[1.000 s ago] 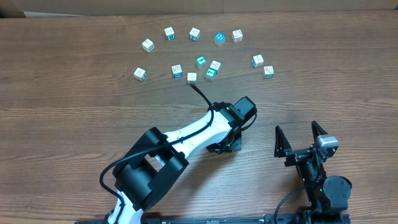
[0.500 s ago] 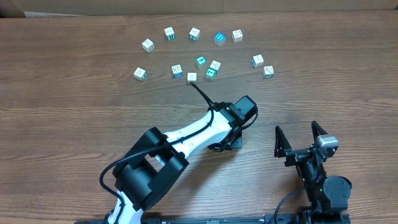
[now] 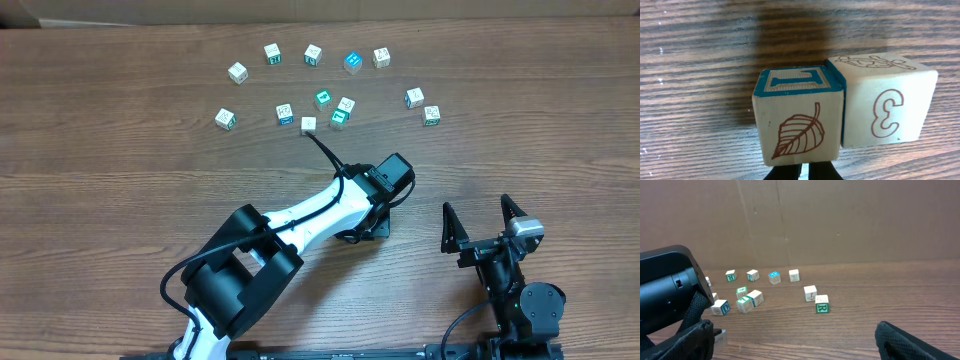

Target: Form a horizontal line

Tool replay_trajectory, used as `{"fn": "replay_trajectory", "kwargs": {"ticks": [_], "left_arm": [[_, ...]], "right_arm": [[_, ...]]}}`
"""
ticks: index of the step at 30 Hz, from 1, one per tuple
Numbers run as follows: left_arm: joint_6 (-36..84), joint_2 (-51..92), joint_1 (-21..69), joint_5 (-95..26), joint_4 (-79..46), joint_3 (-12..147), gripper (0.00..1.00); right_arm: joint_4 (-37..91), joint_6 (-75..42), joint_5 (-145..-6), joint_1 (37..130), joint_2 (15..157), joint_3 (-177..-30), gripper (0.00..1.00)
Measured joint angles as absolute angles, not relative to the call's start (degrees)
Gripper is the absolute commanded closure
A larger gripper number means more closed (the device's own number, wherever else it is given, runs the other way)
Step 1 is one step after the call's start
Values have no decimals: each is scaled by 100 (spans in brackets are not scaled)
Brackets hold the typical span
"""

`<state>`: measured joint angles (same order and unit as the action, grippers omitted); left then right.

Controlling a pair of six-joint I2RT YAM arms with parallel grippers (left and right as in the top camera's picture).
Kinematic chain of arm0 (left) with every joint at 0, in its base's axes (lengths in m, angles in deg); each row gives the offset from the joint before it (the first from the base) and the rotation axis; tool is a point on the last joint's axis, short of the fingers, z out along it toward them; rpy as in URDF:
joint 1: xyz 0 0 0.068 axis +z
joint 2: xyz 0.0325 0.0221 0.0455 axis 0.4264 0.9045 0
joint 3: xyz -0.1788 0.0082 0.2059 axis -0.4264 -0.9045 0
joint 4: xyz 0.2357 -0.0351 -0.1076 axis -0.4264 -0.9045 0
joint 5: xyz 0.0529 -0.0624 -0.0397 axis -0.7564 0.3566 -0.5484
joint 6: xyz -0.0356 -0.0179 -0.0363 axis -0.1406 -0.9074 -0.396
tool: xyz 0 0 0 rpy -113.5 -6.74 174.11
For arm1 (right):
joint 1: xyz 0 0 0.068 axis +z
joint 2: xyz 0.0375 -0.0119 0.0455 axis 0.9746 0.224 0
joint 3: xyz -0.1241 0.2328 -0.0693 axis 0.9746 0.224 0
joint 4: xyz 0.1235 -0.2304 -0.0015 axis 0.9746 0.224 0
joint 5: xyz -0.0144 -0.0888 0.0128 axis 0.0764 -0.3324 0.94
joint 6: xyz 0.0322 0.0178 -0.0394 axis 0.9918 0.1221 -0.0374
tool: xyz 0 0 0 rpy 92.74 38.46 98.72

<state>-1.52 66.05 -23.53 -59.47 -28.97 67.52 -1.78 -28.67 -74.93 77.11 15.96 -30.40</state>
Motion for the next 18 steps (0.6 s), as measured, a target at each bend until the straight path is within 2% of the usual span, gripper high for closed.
{"fn": "replay_trajectory", "kwargs": {"ticks": [7, 18], "left_arm": [[-100, 6605, -2353, -5927, -2943, 6752, 96], [51, 6605, -2333, -5676, -3947, 6741, 96]], "right_arm": [[-178, -2864, -7493, 7711, 1596, -3040, 0], [-178, -2864, -7493, 7711, 1596, -3040, 0]]}}
